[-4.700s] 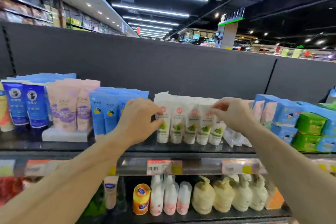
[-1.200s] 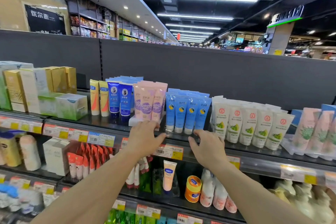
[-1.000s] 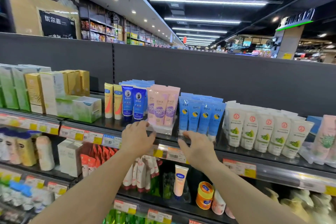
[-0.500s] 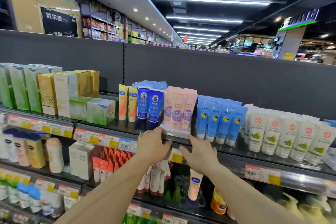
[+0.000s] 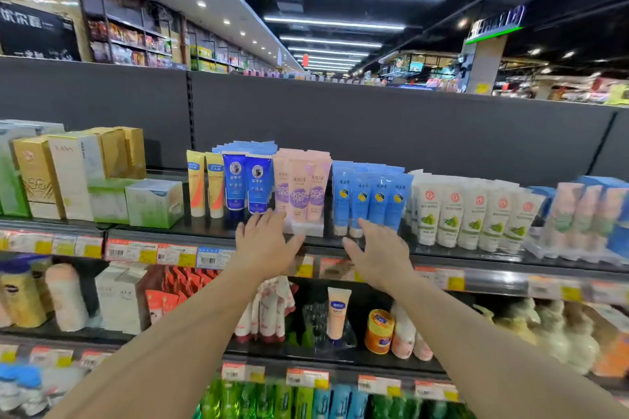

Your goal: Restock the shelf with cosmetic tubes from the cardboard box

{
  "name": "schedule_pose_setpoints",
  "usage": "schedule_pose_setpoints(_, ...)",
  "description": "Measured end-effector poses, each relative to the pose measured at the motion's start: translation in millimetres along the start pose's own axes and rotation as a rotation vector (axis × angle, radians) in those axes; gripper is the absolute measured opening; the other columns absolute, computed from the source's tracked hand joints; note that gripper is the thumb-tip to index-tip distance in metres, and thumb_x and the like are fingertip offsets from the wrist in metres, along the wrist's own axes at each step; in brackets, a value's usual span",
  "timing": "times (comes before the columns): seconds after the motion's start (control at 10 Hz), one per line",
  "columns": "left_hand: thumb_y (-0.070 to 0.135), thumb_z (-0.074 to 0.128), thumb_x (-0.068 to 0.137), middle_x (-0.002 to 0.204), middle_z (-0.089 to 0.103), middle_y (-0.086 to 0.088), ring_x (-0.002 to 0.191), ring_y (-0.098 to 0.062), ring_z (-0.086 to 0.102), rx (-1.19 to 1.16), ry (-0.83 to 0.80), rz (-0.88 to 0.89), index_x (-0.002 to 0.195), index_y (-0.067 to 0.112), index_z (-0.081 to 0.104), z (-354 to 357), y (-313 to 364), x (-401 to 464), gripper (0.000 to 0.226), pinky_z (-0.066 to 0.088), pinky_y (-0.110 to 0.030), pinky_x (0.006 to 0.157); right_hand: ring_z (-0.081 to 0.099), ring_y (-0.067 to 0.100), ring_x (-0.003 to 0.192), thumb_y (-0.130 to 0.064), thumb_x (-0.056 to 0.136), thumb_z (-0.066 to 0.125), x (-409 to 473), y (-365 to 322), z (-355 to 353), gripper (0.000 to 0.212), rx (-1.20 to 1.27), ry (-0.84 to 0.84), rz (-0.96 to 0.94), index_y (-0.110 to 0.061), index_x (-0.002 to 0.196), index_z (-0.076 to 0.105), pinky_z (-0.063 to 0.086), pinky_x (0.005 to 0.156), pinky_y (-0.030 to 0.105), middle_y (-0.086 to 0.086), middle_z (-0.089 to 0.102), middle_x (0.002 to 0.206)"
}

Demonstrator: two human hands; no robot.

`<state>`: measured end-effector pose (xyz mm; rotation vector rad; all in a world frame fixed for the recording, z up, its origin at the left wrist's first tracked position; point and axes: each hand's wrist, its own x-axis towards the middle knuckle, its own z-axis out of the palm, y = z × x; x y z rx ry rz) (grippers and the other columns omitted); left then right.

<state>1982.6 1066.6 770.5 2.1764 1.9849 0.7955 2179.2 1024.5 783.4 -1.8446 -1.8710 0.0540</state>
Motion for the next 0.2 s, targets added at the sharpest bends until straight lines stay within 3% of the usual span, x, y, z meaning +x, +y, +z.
schedule_pose_setpoints(0.1, 0.058, 0.036, 0.094, 0.161, 0.016, -0.002, 0.149, -0.026, 0.007, 0.057, 0.054, 0.059, 0.149, 0.027, 0.025, -2.1, 30.9, -19.9, 0.063, 0.006, -0.051, 0.119, 0.024, 0.024, 0.144, -0.050, 0.097, 0.038, -16.3, 25.2, -21.9, 0.058, -0.057, 0.016, 0.038, -0.021, 0.147, 0.033, 0.021, 0.117, 0.045, -0.001, 0.035, 0.152)
schedule_pose_setpoints(0.2, 0.062, 0.030, 0.094, 0.162, 0.008, -0.005, 0.149, -0.026, -0.001, 0.098, 0.142, 0.090, 0.150, 0.028, 0.019, -5.7, 60.1, -45.7, 0.066, 0.001, -0.051, 0.119, 0.009, 0.023, 0.148, -0.051, 0.098, 0.033, -40.9, 48.5, -45.4, 0.061, -0.101, 0.058, 0.024, -0.026, 0.152, 0.020, 0.009, 0.120, 0.046, -0.001, 0.018, 0.160)
